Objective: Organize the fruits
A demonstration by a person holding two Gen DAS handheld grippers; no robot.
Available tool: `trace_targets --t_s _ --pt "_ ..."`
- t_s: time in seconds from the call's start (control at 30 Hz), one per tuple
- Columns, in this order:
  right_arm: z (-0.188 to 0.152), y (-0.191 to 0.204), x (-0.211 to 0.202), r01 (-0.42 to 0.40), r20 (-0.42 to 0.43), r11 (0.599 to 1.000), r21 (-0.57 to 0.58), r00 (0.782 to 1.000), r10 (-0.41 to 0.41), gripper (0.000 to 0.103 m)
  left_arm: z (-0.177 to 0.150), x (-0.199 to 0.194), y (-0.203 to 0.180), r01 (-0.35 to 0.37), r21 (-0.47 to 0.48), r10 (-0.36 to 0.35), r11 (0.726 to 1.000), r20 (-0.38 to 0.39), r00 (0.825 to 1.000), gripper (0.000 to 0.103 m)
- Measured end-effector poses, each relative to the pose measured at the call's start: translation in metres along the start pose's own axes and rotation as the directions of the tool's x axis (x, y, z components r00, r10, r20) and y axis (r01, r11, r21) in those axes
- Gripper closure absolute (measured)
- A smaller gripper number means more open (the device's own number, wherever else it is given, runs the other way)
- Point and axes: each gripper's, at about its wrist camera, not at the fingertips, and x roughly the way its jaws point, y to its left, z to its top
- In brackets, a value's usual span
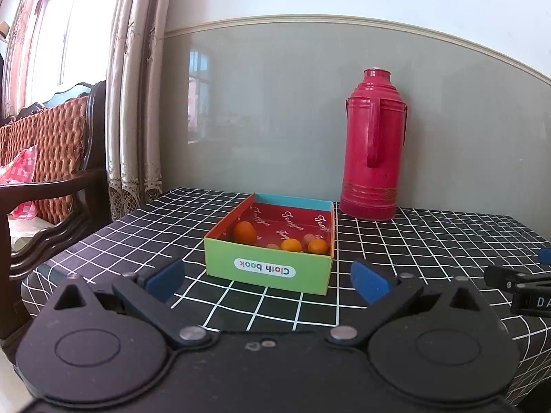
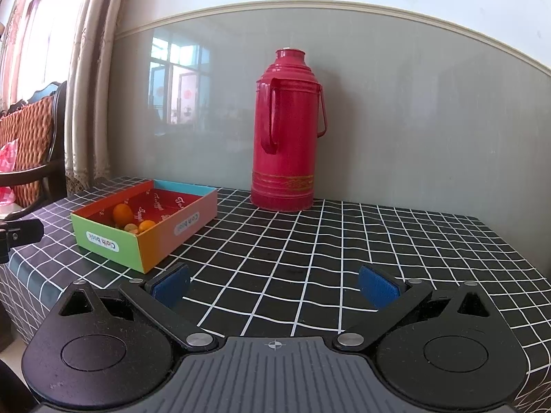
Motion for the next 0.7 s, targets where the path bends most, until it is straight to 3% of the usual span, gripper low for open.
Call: trace_targets --t_s 0.7 --pt "-0.0004 -0.0014 -0.0003 -0.001 -0.003 1.0 0.0 1.0 0.001 0.0 0.0 -0.0004 0.0002 0.001 -0.002 -0.001 1.0 0.001 1.0 0.006"
